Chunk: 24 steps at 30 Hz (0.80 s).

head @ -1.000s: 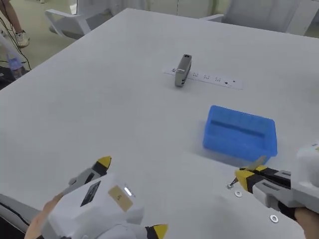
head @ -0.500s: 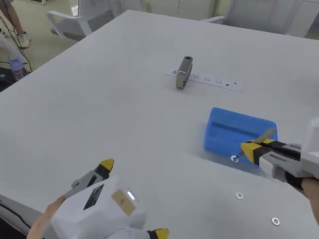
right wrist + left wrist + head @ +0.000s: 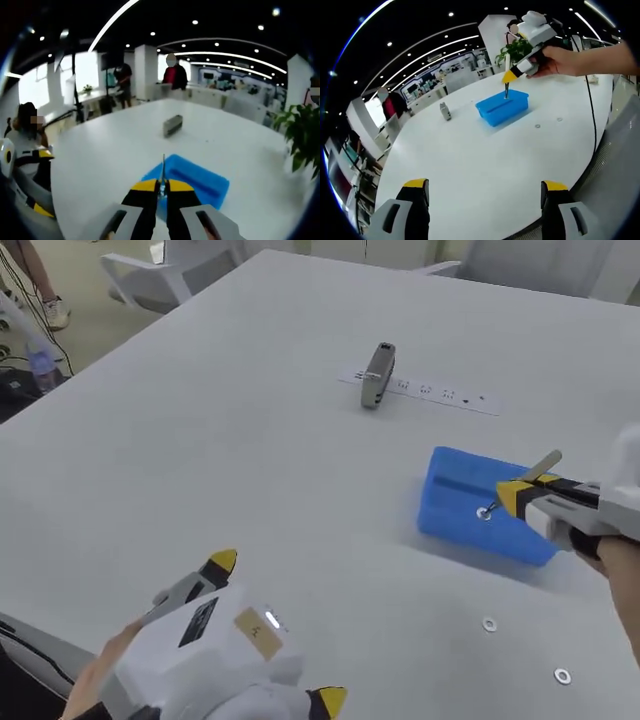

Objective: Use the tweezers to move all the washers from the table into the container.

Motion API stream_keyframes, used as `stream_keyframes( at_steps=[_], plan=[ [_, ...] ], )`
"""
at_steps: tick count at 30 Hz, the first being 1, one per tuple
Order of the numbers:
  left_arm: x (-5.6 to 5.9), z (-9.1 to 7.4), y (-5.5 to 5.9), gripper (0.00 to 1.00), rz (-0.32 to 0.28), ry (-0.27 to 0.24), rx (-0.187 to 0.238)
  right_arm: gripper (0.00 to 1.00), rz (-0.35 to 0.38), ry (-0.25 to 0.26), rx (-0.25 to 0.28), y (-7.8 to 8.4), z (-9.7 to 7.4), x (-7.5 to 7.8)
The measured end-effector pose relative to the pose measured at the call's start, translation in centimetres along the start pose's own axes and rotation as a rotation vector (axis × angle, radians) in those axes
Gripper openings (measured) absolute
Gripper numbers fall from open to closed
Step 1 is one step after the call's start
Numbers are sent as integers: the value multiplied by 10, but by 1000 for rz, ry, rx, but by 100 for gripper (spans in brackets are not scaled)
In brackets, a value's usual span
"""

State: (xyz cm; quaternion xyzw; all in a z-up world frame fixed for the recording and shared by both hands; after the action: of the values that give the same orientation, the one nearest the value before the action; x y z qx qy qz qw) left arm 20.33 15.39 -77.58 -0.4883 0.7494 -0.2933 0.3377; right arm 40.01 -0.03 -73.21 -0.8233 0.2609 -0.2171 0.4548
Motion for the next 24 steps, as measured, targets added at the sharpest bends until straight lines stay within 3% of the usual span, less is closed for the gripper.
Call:
stream_keyframes(
  at_steps=[7,14,24],
  plan=[
    [0,0,0,94,1,0,-2,2,-20,22,-29,10,18,14],
    [1,0,0,94,3,3,-6,2,-61,23,-78,23,38,16],
    [0,1,2,93,0,1,-16,2,-51,22,-123,40,54,24]
  ],
)
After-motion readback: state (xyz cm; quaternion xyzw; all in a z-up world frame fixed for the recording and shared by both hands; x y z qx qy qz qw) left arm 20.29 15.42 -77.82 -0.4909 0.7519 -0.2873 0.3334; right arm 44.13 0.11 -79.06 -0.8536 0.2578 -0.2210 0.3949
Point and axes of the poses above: the centre of the closed fingertips' face, and the gripper's own axes: z roughly forward along the fingers, x roughly to its right, y roughly out of its underside, the point moved 2 cm from there along -z, roughly backward along the fingers, and after that the axes turned 7 degrees about -z, right-handed, at the moved point
